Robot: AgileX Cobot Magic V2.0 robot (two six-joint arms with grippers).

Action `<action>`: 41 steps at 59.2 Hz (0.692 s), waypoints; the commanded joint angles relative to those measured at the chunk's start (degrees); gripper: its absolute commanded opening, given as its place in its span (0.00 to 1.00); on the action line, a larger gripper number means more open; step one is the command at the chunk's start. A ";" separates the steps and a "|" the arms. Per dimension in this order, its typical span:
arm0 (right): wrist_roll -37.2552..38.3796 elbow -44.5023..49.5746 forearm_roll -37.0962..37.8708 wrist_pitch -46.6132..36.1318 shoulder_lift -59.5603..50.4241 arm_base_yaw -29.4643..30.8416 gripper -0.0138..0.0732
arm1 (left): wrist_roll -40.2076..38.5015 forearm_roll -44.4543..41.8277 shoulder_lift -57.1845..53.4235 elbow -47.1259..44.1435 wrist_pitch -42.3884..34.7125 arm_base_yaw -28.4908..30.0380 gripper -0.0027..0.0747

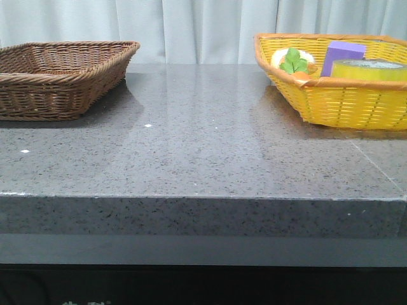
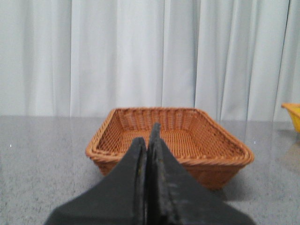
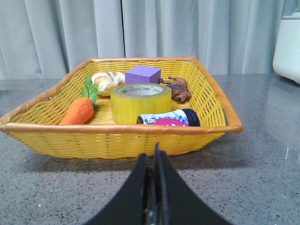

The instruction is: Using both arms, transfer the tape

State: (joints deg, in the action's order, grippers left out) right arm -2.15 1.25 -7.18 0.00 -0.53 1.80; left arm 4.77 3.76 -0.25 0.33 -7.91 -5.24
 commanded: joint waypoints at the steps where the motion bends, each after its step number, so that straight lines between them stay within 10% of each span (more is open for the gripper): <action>1: -0.27 -3.79 0.41 -2.52 -1.34 0.36 0.08 | -0.41 0.11 -0.96 3.66 -4.88 -0.02 0.01; 41: -0.27 -41.54 0.41 22.54 15.98 0.36 0.08 | -0.41 0.11 21.70 46.24 29.84 -0.02 0.01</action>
State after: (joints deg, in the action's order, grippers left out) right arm -2.15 -35.83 -7.18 22.59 11.40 1.80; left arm 4.77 3.76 17.16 41.86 21.47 -5.24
